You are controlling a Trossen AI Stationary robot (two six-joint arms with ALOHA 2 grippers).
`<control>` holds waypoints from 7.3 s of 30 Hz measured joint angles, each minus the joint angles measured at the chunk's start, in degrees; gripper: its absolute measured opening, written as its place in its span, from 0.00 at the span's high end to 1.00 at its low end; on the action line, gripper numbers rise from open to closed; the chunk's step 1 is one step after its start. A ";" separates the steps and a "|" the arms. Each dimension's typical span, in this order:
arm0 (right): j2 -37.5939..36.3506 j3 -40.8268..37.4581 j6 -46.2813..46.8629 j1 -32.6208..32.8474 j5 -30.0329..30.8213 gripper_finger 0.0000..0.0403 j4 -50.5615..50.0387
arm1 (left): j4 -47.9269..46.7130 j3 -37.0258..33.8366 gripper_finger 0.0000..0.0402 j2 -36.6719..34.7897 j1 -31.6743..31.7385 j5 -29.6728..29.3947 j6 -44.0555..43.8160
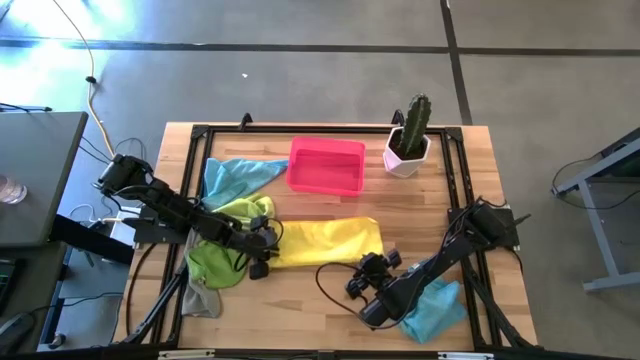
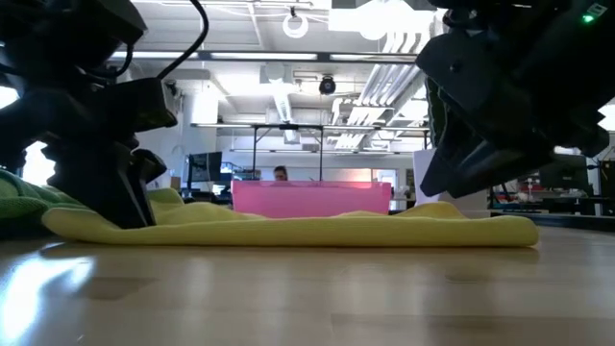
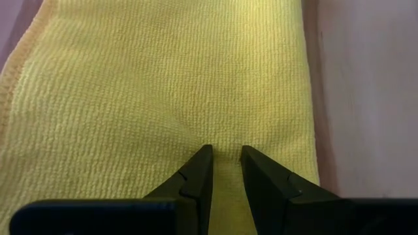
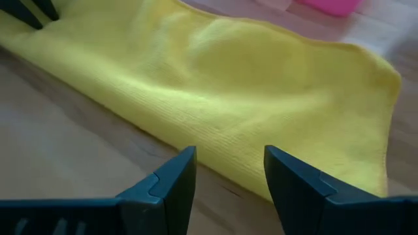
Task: Fold microfiber towels
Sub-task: Fold the yellow microfiber cloth on the table
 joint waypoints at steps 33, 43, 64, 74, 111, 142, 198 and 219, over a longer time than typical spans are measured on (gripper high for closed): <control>-0.64 0.02 -31.42 -10.23 -13.71 0.57 4.17 | -1.34 0.00 0.82 0.07 -4.12 -3.53 -4.01; -11.36 0.02 -29.47 -9.28 -10.14 0.57 -10.37 | -1.39 -0.01 0.82 0.66 -4.10 -3.64 -7.11; -36.40 -43.49 -21.57 -9.33 -8.77 0.57 52.58 | 0.24 -0.13 0.82 0.81 -5.21 -8.01 -7.40; -35.62 -44.88 -14.04 -8.56 -14.55 0.57 59.23 | 0.32 0.06 0.82 2.55 -5.21 -9.71 -8.03; -35.67 -42.93 -1.20 -8.50 -23.17 0.57 43.58 | 3.08 14.44 0.82 14.70 0.81 -0.06 5.02; -24.73 -41.87 4.17 -8.71 -22.40 0.57 52.42 | -6.92 15.43 0.82 14.12 0.19 0.67 4.17; -21.71 -40.51 -6.62 -11.28 -22.25 0.88 52.89 | -6.18 15.28 0.82 14.14 0.16 0.72 4.62; -39.39 -40.55 1.42 -8.62 -29.35 0.64 24.19 | -6.18 15.28 0.82 14.14 0.19 0.78 4.49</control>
